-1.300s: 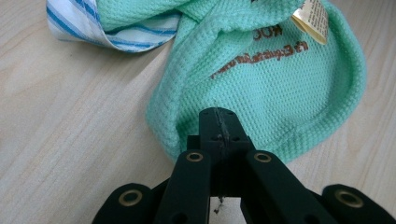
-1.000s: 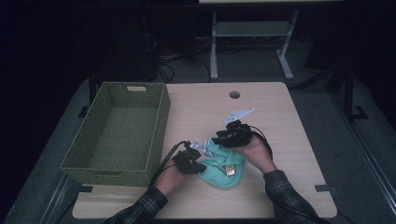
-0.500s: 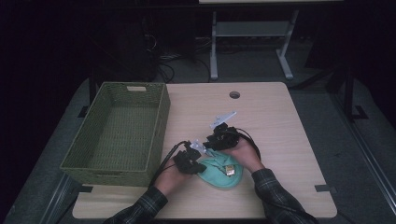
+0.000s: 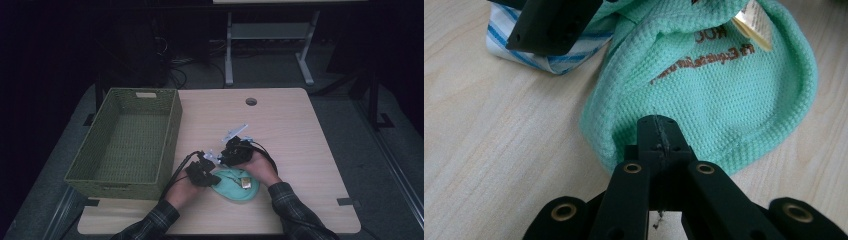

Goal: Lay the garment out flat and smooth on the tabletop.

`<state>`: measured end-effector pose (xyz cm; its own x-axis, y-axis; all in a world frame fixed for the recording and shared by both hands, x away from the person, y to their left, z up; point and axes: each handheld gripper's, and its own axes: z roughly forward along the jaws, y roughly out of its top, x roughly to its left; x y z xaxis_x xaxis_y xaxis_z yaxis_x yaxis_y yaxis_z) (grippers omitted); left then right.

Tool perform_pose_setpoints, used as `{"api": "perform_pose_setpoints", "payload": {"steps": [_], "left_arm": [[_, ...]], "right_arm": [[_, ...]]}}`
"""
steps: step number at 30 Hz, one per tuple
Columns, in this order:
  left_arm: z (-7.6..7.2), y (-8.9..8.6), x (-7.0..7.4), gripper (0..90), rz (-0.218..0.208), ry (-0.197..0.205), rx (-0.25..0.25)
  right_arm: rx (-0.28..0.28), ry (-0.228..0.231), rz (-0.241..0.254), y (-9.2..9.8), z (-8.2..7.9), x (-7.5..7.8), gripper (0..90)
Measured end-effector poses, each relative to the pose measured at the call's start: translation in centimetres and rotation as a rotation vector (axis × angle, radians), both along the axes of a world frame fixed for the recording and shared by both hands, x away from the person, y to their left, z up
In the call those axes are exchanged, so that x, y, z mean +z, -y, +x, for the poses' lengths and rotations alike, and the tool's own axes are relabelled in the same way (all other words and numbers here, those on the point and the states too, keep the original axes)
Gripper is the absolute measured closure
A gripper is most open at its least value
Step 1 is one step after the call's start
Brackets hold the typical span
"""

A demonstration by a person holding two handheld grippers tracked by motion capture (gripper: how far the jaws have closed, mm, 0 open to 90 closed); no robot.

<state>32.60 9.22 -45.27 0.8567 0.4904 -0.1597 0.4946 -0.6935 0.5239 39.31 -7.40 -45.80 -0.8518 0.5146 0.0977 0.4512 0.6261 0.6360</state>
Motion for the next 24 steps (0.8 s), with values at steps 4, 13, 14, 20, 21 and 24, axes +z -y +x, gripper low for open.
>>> {"api": "perform_pose_setpoints", "payload": {"steps": [4, 13, 14, 20, 21, 24], "left_arm": [[0.0, 0.0, 0.0, 89.8, 0.001, 0.000, 0.000], [0.0, 0.1, 0.0, 89.8, 0.001, -0.002, 0.001], [0.0, 0.0, 0.0, 89.8, 0.002, -0.002, -0.001], [0.1, 0.0, 0.1, 89.8, 0.009, 0.007, -0.006], [0.1, 0.0, 0.1, 89.8, 0.009, 0.008, -0.006], [0.0, 0.1, 0.0, 89.8, -0.001, 0.000, -0.001]], "right_arm": [[-0.016, 0.019, -0.013, 0.1, 0.0, -0.1, 74.6], [-0.027, 0.024, -0.001, 0.6, 0.3, -0.1, 84.1], [-0.034, 0.014, 0.011, 0.6, 0.3, 0.0, 84.2], [-0.054, 0.039, 0.021, 0.9, 0.7, 0.9, 84.2], [-0.068, 0.043, 0.028, 1.0, 0.9, 1.4, 84.3], [-0.081, 0.054, 0.035, 1.2, 1.2, 1.9, 84.2]]}}
